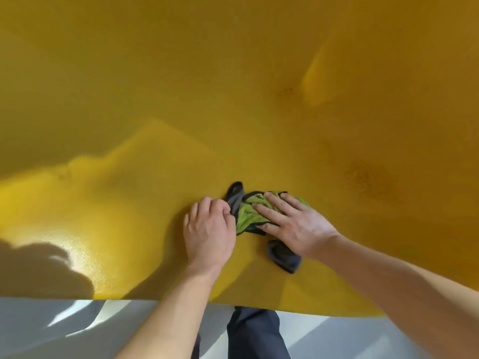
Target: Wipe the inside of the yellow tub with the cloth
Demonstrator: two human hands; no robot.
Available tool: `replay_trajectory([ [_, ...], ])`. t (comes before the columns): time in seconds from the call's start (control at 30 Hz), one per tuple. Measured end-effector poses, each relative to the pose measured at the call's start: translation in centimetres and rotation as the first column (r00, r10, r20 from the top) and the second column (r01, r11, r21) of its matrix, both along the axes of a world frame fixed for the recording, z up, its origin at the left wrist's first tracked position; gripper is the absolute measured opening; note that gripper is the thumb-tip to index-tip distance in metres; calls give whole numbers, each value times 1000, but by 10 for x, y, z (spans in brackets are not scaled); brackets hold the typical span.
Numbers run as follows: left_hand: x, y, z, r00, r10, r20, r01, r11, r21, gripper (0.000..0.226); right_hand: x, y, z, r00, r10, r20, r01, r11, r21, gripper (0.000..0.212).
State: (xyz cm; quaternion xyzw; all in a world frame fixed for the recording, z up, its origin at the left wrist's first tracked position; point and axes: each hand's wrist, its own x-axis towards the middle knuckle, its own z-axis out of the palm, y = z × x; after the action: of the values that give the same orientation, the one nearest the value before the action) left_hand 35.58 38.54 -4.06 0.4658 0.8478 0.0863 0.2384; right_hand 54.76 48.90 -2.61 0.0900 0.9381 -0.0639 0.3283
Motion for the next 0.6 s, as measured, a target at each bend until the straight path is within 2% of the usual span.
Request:
replay_trajectory([
  [0.03, 3, 2, -1, 1000, -13, 0, 13, 1000, 1, 4, -2, 28, 4, 999, 8, -34, -6, 998, 67, 49],
  [0.07, 6, 4, -2, 1000, -24, 4, 24, 1000, -1, 4, -5, 59, 10, 993, -66, -99, 83, 981, 173, 49],
  [0.1, 10, 6, -3, 999, -32, 11, 32, 999, -11, 4, -4, 89, 16, 966, -192, -174, 239, 916, 321, 51],
  [0.13, 15, 8, -3, 999, -33, 17, 34, 999, -27, 4, 2, 112, 24, 931, -317, -183, 366, 828, 424, 53],
  [0.17, 18, 9, -2, 999, -34, 20, 35, 999, -40, 4, 6, 118, 33, 885, -425, -187, 462, 758, 460, 56],
  [0.2, 21, 10, -1, 999, -44, 27, 45, 998, -50, 5, 10, 110, 40, 857, -493, -150, 502, 732, 460, 59],
  [0.27, 27, 11, 6, 996, -74, 47, 78, 994, -71, 5, 28, 60, 45, 868, -493, -52, 466, 777, 424, 60],
  [0.33, 34, 14, 14, 993, -98, 65, 103, 991, -83, 5, 45, -2, 49, 906, -422, 24, 404, 882, 242, 61],
  [0.4, 44, 17, 22, 989, -125, 80, 132, 986, -99, 6, 52, -18, 55, 963, -221, 154, 213, 975, 65, 54],
  [0.43, 50, 19, 27, 986, -139, 90, 148, 983, -105, 7, 49, -1, 62, 969, -168, 183, 159, 985, 62, 50],
  [0.47, 57, 22, 31, 984, -149, 101, 160, 981, -106, 8, 46, 21, 65, 968, -187, 168, 163, 976, 147, 49],
  [0.5, 62, 24, 34, 982, -150, 111, 162, 981, -109, 9, 44, 47, 68, 956, -279, 96, 243, 929, 277, 49],
  [0.53, 68, 26, 37, 982, -143, 123, 158, 981, -116, 10, 46, 71, 73, 914, -407, 11, 368, 836, 407, 50],
  [0.57, 72, 27, 40, 982, -132, 135, 149, 981, -125, 11, 49, 85, 78, 851, -524, -42, 475, 731, 489, 52],
  [0.6, 75, 28, 42, 982, -123, 142, 143, 981, -134, 12, 48, 83, 83, 795, -604, -67, 551, 670, 497, 53],
])
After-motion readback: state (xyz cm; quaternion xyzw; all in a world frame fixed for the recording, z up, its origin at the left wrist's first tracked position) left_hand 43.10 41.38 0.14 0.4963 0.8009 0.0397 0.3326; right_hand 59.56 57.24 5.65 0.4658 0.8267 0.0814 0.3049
